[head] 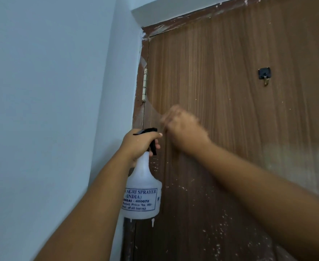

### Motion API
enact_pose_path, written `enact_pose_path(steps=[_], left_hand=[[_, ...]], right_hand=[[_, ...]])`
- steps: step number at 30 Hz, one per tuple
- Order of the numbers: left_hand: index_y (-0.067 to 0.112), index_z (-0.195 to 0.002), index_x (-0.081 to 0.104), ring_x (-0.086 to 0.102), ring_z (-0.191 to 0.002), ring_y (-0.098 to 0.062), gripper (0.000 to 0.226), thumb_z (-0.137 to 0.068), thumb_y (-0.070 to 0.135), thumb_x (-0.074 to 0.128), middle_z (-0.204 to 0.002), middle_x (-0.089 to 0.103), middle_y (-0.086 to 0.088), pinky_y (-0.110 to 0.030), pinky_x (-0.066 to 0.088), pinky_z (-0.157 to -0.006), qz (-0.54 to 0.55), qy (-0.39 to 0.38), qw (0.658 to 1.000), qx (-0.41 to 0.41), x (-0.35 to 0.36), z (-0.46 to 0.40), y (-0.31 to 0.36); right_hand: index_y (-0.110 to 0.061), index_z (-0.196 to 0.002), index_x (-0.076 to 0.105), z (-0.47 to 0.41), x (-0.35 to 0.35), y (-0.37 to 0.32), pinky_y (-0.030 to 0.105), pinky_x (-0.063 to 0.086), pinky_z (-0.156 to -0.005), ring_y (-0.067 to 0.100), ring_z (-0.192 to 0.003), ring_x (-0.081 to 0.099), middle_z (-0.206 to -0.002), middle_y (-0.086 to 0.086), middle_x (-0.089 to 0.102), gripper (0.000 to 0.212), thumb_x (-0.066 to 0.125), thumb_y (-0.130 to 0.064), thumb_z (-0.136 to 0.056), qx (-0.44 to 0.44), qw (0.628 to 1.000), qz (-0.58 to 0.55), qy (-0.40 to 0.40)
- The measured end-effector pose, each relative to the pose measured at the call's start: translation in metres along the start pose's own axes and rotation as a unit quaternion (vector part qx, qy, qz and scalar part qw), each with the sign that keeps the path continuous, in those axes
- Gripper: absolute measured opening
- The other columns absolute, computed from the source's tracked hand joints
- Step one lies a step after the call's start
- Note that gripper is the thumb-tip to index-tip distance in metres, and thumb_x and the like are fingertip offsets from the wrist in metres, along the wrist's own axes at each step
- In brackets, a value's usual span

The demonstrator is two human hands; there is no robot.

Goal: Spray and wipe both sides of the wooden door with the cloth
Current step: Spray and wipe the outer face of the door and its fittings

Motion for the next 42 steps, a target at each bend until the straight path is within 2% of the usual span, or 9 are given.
enact_pose_path(steps=[4,13,18,21,26,29,36,39,42], left_hand=[[0.003,-0.082,0.070,0.064,-0.070,-0.025,0.021,-0.086,0.024,0.072,-0.075,0.071,-0.013,-0.027,0.050,-0.055,0.047,0.001,0.998,-0.037,-0.008,0.002,0.003],[0.009,-0.089,0.073,0.073,-0.075,-0.017,0.031,-0.087,0.040,0.075,-0.078,0.071,-0.006,-0.023,0.051,-0.054,-0.001,0.071,0.997,-0.015,-0.016,0.005,-0.010],[0.010,-0.076,0.069,0.070,-0.069,-0.020,0.043,-0.084,0.052,0.072,-0.065,0.070,-0.004,-0.029,0.053,-0.060,-0.021,0.077,0.996,-0.040,-0.017,0.004,-0.012],[0.008,-0.079,0.069,0.067,-0.066,-0.016,0.044,-0.086,0.052,0.070,-0.064,0.068,-0.004,-0.027,0.050,-0.056,-0.027,0.087,0.995,-0.033,-0.019,0.004,-0.008],[0.006,-0.085,0.069,0.064,-0.053,-0.008,0.046,-0.086,0.052,0.071,-0.076,0.070,-0.010,-0.021,0.049,-0.049,-0.028,0.083,0.996,-0.034,-0.021,0.003,-0.009],[0.007,-0.085,0.069,0.068,-0.064,-0.012,0.042,-0.086,0.048,0.072,-0.077,0.071,-0.008,-0.023,0.049,-0.052,-0.042,0.083,0.995,-0.046,-0.021,0.002,-0.019],[0.009,-0.090,0.074,0.066,-0.067,-0.021,0.019,-0.080,0.024,0.075,-0.075,0.073,-0.005,-0.037,0.058,-0.076,-0.076,0.158,0.982,-0.070,-0.036,0.004,-0.026],[0.009,-0.102,0.069,0.068,-0.080,-0.023,0.027,-0.078,0.020,0.076,-0.092,0.073,-0.007,-0.037,0.059,-0.082,-0.067,0.159,0.981,-0.085,-0.032,0.011,-0.028],[0.013,-0.118,0.061,0.059,-0.086,-0.017,0.038,-0.083,0.018,0.076,-0.102,0.064,-0.003,-0.025,0.047,-0.071,-0.023,0.141,0.985,-0.093,-0.025,0.016,-0.024]], right_hand=[[-0.010,-0.123,0.063,0.045,0.026,-0.075,0.047,0.047,-0.086,0.032,-0.110,0.055,-0.123,0.012,0.062,0.037,0.052,-0.025,-0.092,-0.280,0.944,-0.072,-0.155],[-0.013,-0.133,0.058,-0.111,-0.011,0.047,0.046,0.038,-0.101,0.032,-0.133,0.037,-0.139,0.009,0.054,0.038,0.042,-0.023,-0.100,0.089,0.994,0.058,0.019],[-0.020,-0.130,0.059,-0.048,0.030,-0.059,0.041,0.038,-0.107,0.026,-0.134,0.039,-0.143,0.004,0.048,0.037,0.048,-0.031,-0.097,-0.129,0.986,-0.049,-0.097],[-0.022,-0.140,0.051,-0.049,0.026,-0.055,0.036,0.030,-0.109,0.021,-0.138,0.033,-0.151,0.002,0.039,0.042,0.046,-0.033,-0.099,-0.156,0.978,-0.072,-0.118],[-0.021,-0.141,0.051,-0.108,0.006,0.008,0.044,0.037,-0.103,0.024,-0.138,0.034,-0.146,0.002,0.048,0.041,0.042,-0.029,-0.101,-0.005,0.999,0.012,-0.040],[-0.016,-0.136,0.056,-0.115,0.009,0.014,0.046,0.034,-0.105,0.028,-0.138,0.033,-0.141,0.004,0.053,0.039,0.041,-0.024,-0.101,0.070,0.997,0.034,-0.026],[-0.029,-0.136,0.057,-0.067,0.018,-0.037,0.045,0.036,-0.103,0.021,-0.134,0.037,-0.139,-0.006,0.055,0.038,0.047,-0.030,-0.099,-0.070,0.994,-0.045,-0.068],[-0.028,-0.135,0.058,-0.038,0.007,-0.017,0.042,0.038,-0.100,0.021,-0.134,0.039,-0.139,-0.005,0.056,0.038,0.050,-0.031,-0.098,-0.039,0.997,-0.052,-0.042],[-0.024,-0.128,0.062,-0.007,-0.015,0.035,0.044,0.042,-0.096,0.028,-0.128,0.047,-0.129,0.001,0.062,0.037,0.049,-0.031,-0.093,0.073,0.996,-0.023,0.044]])
Point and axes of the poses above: each hand's wrist, its own z-axis away from the middle knuckle, its own x-axis out of the palm, y = z × x, the point moved 4 cm from there along -z, towards the middle knuckle
